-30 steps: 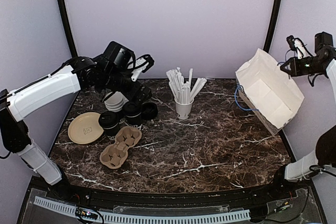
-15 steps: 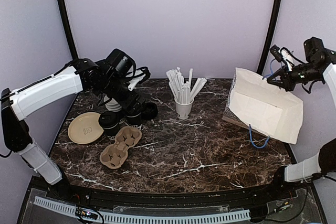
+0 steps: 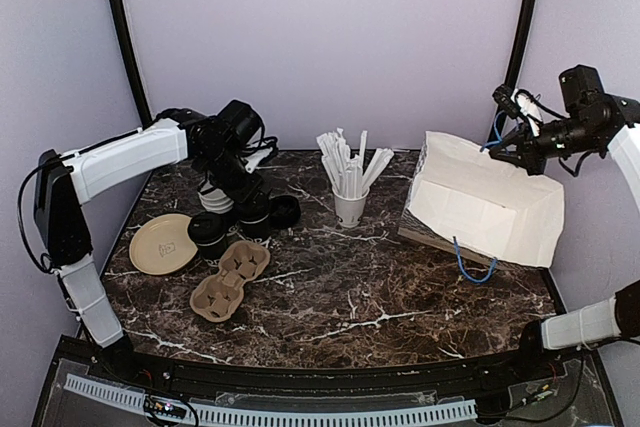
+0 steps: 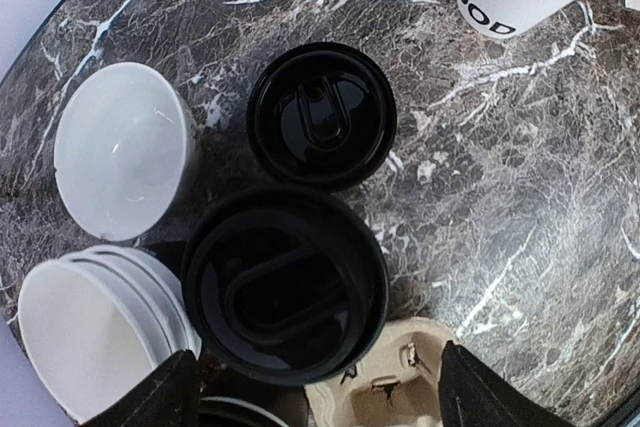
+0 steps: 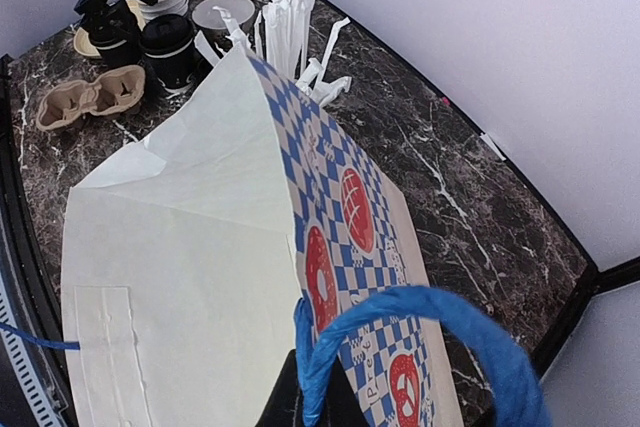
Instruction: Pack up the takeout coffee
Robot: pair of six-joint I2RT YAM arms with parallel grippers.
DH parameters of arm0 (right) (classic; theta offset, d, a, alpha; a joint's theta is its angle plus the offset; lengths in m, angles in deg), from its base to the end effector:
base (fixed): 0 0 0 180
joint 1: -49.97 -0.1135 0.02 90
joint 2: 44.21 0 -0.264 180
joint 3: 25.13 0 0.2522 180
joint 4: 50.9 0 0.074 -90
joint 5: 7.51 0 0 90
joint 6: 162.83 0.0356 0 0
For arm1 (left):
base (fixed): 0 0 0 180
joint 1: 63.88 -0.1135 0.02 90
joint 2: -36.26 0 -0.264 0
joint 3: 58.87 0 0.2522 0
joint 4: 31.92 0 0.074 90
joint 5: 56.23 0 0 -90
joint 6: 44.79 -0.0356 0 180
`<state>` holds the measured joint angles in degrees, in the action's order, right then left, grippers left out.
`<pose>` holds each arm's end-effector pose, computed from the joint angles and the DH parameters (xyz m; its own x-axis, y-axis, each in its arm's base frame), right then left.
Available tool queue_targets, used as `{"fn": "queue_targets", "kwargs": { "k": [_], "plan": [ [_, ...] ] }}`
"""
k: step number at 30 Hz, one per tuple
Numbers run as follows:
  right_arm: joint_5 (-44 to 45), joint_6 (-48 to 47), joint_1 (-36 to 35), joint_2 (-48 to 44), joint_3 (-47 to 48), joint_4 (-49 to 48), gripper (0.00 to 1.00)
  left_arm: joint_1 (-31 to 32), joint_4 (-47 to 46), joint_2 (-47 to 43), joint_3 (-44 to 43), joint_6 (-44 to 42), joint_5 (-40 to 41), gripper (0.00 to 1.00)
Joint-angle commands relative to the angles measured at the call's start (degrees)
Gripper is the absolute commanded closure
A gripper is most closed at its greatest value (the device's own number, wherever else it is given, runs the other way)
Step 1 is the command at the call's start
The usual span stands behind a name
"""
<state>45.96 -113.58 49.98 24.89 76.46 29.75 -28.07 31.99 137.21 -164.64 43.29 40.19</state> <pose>0.2070 0.0212 0.4192 -0.3053 -0.5245 -0.7948 -0.7870 0.6089 -0.0995 0.3086 -0.2177 0.3000 -0.6775 0.5298 -0.5102 0.5579 0.8222 0.1131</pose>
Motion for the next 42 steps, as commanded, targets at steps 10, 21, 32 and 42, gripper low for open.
{"fn": "queue_targets", "kwargs": {
  "k": [10,21,32,42],
  "plan": [
    [2.52,1.73,-2.12,0.20,-0.06,-6.09,1.00,-1.60,5.32,9.06,-10.44,0.76,1.20,0.11],
    [1.15,1.81,-2.94,0.68,0.11,-6.20,1.00,-2.59,6.08,10.97,-10.17,1.55,1.18,0.09],
    [1.76,2.34,-3.95,0.66,-0.69,-6.82,1.00,-2.81,7.14,11.81,-10.57,1.74,-0.72,0.18],
    [2.20,2.46,-4.59,1.10,-0.81,-7.19,1.00,-2.68,9.39,11.63,-11.26,3.14,-2.93,0.21]
  ]
}}
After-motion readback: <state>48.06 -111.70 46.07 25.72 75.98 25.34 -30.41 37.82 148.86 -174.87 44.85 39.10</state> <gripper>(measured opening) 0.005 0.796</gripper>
